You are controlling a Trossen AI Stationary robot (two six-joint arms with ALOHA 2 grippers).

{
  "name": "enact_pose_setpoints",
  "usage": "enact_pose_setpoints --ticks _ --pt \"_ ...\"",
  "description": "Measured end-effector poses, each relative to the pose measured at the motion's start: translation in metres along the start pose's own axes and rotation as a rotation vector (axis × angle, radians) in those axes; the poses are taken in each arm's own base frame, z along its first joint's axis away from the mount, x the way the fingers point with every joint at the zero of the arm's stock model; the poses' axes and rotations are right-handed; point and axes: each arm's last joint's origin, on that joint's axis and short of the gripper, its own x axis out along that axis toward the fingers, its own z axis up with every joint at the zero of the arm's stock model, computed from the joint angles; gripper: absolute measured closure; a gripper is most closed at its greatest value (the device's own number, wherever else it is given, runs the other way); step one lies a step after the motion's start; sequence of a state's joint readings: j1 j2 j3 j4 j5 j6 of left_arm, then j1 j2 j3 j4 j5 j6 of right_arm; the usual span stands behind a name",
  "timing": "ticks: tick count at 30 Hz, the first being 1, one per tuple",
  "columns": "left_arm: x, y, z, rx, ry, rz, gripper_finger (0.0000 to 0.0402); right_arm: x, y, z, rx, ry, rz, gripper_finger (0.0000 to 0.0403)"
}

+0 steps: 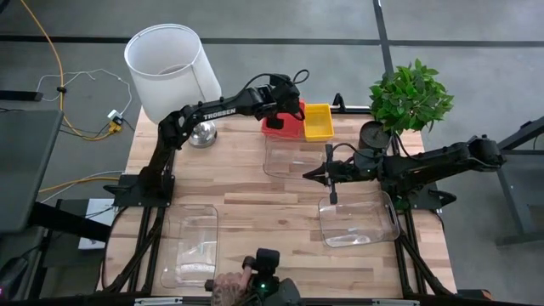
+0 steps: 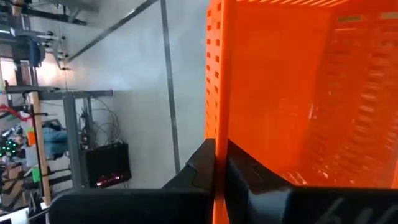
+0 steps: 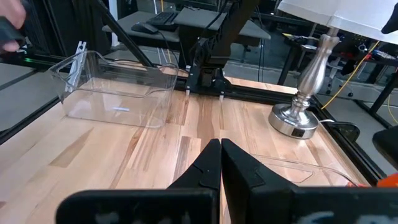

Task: Stack baskets by color
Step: Stack the bottom orange bin on the top orange bins

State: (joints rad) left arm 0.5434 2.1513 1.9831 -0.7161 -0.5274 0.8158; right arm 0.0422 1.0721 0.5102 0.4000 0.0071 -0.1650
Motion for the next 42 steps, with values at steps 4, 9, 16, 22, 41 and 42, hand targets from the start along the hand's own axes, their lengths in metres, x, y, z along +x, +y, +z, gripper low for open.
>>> enact_pose_setpoints --ticks 4,9,16,22,41,42 --pt "0.002 -0.003 -0.008 0.031 0.052 -0.044 0.0401 0.000 0.000 0.000 0.000 0.000 0.000 0.0403" --pt "0.007 -0.003 -0.015 0.004 0.045 -0.119 0.0401 0.000 0.000 0.000 0.000 0.000 0.000 0.0403" --pt "0.009 -0.001 -0.014 -0.059 -0.026 -0.157 0.0401 0.000 0.000 0.000 0.000 0.000 0.000 0.0403" --pt "0.010 -0.003 -0.021 -0.026 0.005 -0.210 0.0401 0.000 0.000 0.000 0.007 0.001 0.000 0.0403" --pt "-0.006 -0.015 -0.018 -0.124 0.106 -0.268 0.0401 0.000 0.000 0.000 0.002 0.000 -0.001 0.0403" --pt "-0.007 -0.015 -0.017 -0.118 0.102 -0.274 0.0401 0.000 0.000 0.000 0.002 0.000 -0.001 0.0403"
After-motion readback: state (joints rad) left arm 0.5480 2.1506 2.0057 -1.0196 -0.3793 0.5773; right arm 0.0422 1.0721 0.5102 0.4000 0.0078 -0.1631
